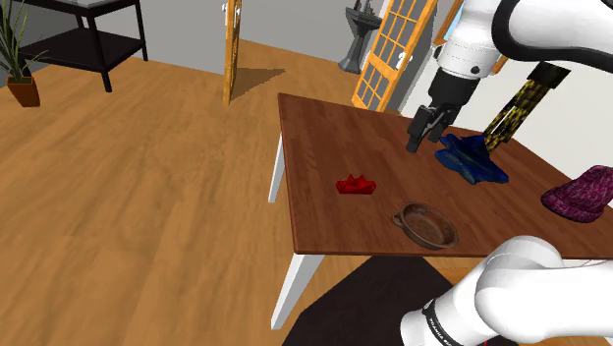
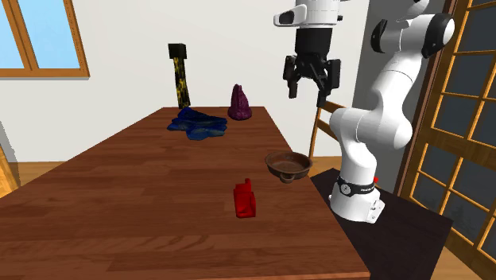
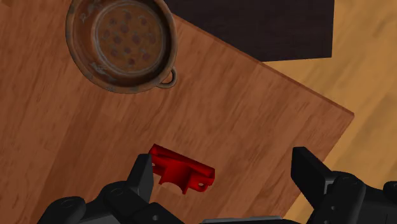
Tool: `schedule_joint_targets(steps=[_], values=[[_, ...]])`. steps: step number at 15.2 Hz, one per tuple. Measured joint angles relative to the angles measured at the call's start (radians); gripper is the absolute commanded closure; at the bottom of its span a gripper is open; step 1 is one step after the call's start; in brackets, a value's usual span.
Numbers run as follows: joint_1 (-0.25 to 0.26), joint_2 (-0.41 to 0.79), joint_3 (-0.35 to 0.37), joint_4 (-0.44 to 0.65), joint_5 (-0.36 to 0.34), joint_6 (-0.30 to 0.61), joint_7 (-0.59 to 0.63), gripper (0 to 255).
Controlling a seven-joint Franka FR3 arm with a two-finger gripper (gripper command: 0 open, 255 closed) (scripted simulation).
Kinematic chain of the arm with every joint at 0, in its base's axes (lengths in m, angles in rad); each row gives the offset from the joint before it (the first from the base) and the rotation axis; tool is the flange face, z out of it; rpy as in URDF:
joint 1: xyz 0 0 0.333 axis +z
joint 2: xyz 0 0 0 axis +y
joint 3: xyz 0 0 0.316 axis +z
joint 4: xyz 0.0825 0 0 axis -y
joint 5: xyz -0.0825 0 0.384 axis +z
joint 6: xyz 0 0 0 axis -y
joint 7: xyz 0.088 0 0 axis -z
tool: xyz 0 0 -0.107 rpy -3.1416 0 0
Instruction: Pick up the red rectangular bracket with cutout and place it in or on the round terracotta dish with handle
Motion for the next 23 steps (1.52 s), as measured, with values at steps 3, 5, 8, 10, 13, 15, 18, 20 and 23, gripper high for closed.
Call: schedule_joint_targets(steps=[3,5,8,10,13,15,18,20,23], values=[[0.01,0.004,-0.026,-0.035,-0.017,0.045,-0.058,0],[0.027,0.007,-0.061,-0.082,-0.039,0.105,-0.142,0],[0.052,0.043,-0.123,-0.14,-0.074,0.216,-0.282,0],[0.069,0.071,-0.163,-0.177,-0.095,0.293,-0.375,0],[0.096,0.117,-0.221,-0.234,-0.121,0.414,-0.51,0],[0.113,0.169,-0.266,-0.252,-0.136,0.496,-0.608,0],[0.149,0.257,-0.324,-0.266,-0.142,0.613,-0.748,0],[0.178,0.328,-0.359,-0.26,-0.133,0.687,-0.844,0],[0.221,0.446,-0.416,-0.248,-0.104,0.803,-1.003,0]])
